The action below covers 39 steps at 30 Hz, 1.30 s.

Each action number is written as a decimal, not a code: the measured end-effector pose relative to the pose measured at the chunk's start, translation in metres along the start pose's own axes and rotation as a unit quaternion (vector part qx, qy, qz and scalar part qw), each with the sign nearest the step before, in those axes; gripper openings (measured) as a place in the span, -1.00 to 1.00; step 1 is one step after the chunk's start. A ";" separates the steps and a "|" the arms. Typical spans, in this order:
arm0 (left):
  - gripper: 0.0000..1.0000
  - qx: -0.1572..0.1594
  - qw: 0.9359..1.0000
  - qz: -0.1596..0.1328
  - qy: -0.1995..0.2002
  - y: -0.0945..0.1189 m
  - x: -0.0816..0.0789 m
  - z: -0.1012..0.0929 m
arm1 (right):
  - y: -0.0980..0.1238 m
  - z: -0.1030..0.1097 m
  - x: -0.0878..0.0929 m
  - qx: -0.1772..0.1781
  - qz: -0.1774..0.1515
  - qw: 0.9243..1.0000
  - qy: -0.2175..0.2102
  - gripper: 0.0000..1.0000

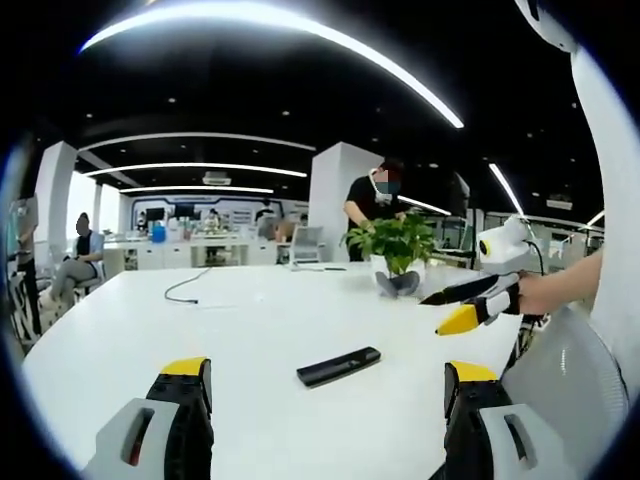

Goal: Press the specified remote control buttons in sequence, fully releasing each button before pressing the next.

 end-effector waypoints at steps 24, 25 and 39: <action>1.00 -0.006 1.000 0.024 -0.006 0.002 0.008 0.001 | 0.059 -0.002 -0.001 0.050 -0.045 0.997 0.036 0.98; 1.00 -0.007 1.000 0.025 -0.006 0.002 0.008 0.001 | 0.061 -0.004 0.000 0.054 -0.047 0.997 0.035 0.98; 1.00 -0.004 0.999 0.046 -0.005 0.001 0.015 -0.001 | 0.070 -0.023 -0.003 0.079 -0.074 0.994 -0.005 0.88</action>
Point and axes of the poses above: the point that each gripper's makers call its tool centre point, and the gripper's own axes: y roughly backward along the fingers, z roughly to its left, x roughly out of its underside, the point moved 1 cm from there along y, roughly backward along the fingers, and after that the axes turned 15 degrees about -y, right-handed, at the moved point
